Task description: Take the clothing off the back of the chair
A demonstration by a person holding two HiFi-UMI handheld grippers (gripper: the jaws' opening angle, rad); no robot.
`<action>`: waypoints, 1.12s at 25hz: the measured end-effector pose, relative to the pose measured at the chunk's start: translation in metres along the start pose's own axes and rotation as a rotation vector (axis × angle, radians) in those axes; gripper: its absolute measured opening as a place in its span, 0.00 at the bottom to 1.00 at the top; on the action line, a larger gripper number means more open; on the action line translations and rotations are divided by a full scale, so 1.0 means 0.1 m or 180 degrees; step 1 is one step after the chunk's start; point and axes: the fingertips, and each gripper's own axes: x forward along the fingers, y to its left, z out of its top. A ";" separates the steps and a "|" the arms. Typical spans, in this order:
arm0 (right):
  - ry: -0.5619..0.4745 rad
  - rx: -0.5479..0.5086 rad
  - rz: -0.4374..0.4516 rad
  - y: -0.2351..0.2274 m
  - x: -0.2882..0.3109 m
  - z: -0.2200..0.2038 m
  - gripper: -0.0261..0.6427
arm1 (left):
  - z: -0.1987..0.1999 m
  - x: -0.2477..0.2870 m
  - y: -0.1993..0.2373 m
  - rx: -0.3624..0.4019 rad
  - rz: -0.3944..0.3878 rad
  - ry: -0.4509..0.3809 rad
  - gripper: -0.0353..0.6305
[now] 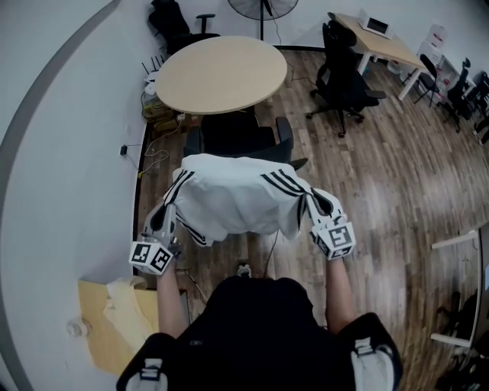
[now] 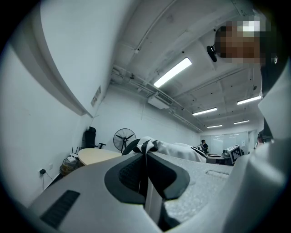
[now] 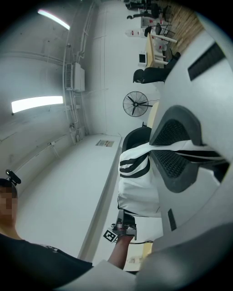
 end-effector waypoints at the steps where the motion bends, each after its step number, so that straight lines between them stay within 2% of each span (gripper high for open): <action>1: -0.0007 0.0001 0.0015 0.00 0.00 0.01 0.07 | 0.01 -0.01 -0.01 0.0011 0.0017 0.0001 0.07; 7: 0.0091 0.0058 0.0068 0.00 -0.06 -0.14 0.07 | 0.03 -0.12 -0.09 0.0063 0.0111 -0.0004 0.07; 16: 0.0037 0.0102 0.0123 -0.02 -0.23 -0.17 0.07 | 0.03 -0.29 -0.24 0.0094 0.0248 -0.0008 0.07; 28: 0.0028 0.0228 0.0130 -0.12 -0.65 -0.36 0.07 | -0.12 -0.46 -0.63 0.0100 0.0267 -0.0005 0.07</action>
